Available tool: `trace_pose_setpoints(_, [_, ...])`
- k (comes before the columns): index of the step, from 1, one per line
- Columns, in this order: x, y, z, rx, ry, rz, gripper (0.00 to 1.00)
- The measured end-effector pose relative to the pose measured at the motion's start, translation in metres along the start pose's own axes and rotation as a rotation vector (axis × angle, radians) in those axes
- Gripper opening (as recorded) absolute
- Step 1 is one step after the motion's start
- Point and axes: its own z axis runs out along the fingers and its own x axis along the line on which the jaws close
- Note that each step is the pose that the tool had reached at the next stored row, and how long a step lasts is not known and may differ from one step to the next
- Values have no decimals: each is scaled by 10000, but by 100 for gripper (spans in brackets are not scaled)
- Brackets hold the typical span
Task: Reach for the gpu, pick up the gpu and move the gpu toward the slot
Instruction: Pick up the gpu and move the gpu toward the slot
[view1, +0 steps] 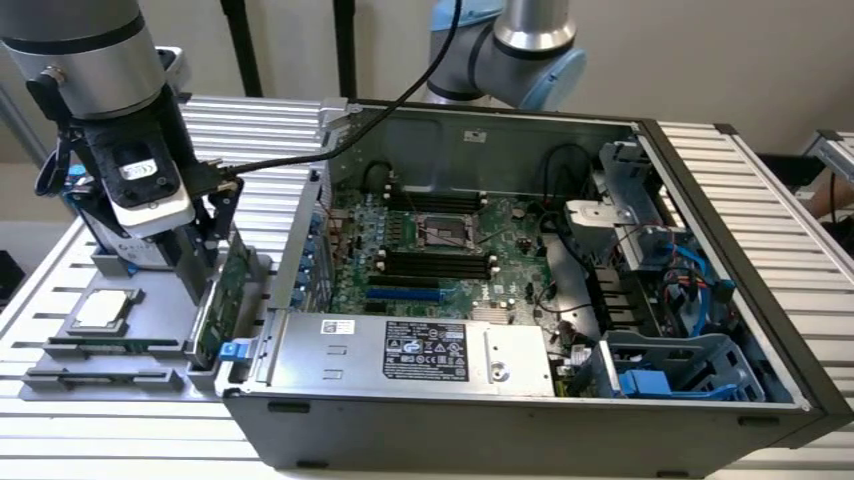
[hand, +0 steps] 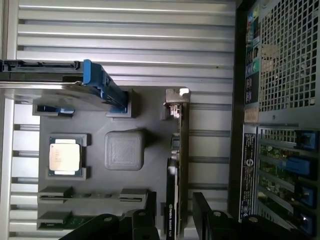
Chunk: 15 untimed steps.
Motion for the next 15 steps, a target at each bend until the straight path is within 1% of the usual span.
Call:
trace_pose_setpoints(9, [45,0,163,17,-152,-1,42])
trace_pose_setpoints(12, [60,0,217,23,-224,-2,42])
trace_pose_setpoints(15, [71,0,269,29,-322,-2,42])
